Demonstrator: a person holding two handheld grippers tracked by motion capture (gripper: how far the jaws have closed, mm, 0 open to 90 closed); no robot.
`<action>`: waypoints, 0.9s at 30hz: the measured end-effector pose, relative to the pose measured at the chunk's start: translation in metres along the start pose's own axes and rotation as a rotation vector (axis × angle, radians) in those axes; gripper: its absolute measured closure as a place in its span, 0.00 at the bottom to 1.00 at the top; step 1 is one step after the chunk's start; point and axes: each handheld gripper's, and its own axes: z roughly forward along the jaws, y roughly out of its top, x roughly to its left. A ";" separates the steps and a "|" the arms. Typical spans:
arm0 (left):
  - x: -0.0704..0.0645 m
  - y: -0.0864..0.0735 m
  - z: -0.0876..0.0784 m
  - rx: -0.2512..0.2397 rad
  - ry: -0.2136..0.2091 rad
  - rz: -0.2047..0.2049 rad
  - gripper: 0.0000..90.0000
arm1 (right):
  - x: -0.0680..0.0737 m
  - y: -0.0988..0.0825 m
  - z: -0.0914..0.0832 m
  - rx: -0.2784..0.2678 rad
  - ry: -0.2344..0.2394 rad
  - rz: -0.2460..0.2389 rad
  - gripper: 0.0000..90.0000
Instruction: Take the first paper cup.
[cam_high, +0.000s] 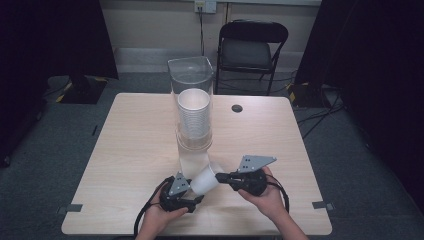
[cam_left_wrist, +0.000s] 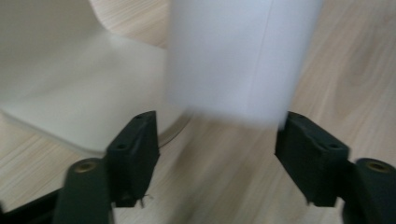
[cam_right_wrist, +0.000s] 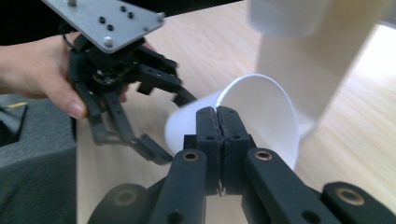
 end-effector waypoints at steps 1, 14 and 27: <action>0.002 -0.001 0.000 0.003 0.003 0.005 0.32 | -0.003 0.000 -0.003 0.007 -0.008 -0.003 0.99; 0.013 -0.010 -0.009 0.026 0.053 -0.037 0.28 | -0.055 0.004 -0.045 0.166 -0.372 -0.082 0.99; 0.018 -0.013 -0.009 0.059 0.067 -0.045 0.28 | -0.085 -0.012 -0.035 0.242 -0.463 -0.057 0.82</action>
